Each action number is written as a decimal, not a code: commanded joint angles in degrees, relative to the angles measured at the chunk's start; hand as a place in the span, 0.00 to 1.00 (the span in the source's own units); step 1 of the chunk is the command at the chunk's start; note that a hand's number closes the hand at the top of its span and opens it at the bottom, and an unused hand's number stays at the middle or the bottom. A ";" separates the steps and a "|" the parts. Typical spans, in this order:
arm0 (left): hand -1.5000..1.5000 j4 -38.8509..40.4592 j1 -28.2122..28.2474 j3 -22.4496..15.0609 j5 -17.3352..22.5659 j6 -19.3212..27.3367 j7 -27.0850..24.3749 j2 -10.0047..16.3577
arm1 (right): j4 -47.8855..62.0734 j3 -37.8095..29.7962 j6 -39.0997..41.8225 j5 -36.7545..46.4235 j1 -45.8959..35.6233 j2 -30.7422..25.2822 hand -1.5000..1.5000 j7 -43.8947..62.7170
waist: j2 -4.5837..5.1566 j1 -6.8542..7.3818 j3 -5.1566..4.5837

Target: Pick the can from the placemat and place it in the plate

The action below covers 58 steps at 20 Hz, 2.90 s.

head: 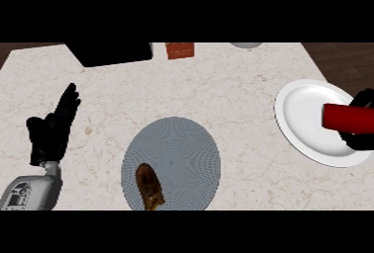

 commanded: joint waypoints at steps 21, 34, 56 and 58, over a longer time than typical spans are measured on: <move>0.50 1.43 -3.65 -3.77 -2.27 -3.88 -1.87 -2.88 | 29.60 -13.44 16.35 -13.11 -1.08 -1.58 1.00 -48.55 | 1.65 9.43 -0.78; 0.50 2.86 -6.23 -2.95 -3.28 -3.64 -1.67 -4.63 | 52.32 -10.36 17.09 -4.43 -14.53 11.55 0.00 -46.60 | 1.78 9.60 -0.74; 0.50 0.65 -5.63 -0.54 -1.79 -6.40 0.07 -2.61 | 69.99 -35.83 45.74 -28.15 -14.41 -7.90 0.00 -53.18 | 2.25 9.79 -0.48; 0.50 -0.38 -5.11 -2.43 -3.12 -5.30 0.69 -4.27 | 70.79 -35.65 46.99 -27.75 -11.21 -7.82 0.00 -56.11 | 2.28 9.89 -0.37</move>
